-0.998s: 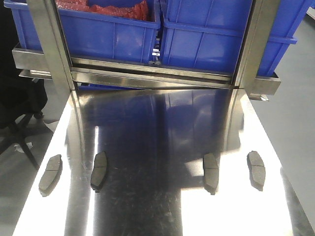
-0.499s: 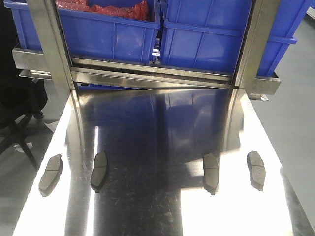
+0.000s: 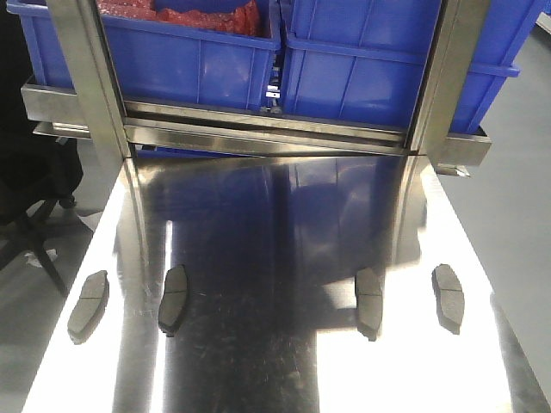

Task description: Move and align brake pads A on conveyor

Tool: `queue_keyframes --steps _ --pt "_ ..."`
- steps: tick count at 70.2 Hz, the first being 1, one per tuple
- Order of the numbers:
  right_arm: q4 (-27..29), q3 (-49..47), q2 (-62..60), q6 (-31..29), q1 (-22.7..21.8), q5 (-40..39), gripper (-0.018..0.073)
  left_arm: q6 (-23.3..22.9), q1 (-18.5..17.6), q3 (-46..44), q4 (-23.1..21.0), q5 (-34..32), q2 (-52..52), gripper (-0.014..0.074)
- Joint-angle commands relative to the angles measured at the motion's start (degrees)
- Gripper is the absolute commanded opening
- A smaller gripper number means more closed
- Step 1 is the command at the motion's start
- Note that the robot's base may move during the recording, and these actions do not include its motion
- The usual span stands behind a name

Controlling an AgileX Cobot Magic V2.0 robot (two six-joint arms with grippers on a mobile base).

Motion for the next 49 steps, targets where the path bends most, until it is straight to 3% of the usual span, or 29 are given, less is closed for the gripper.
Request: queue_keyframes --steps 1,15,29,38,49 --pt "-0.56 0.31 -0.48 -0.11 -0.36 -4.08 -0.0009 1.23 -0.11 -6.98 -0.44 0.96 6.66 -0.0006" --pt "-0.56 0.31 -0.48 -0.11 -0.36 -4.08 -0.0009 1.37 -0.11 -15.84 -0.44 17.07 20.70 -0.0006" --pt "-0.56 0.31 -0.48 -0.11 -0.36 -4.08 -0.0009 1.41 -0.11 -17.83 -0.59 29.67 32.10 -0.0006" --pt "-0.56 0.31 -0.48 -0.11 -0.36 -4.08 -0.0009 1.34 -0.11 -17.83 -1.07 34.32 36.11 -0.0006" --pt "-0.56 0.31 -0.48 -0.11 -0.36 -4.08 -0.0009 1.21 -0.11 -17.69 -0.94 33.55 36.47 -0.0006"
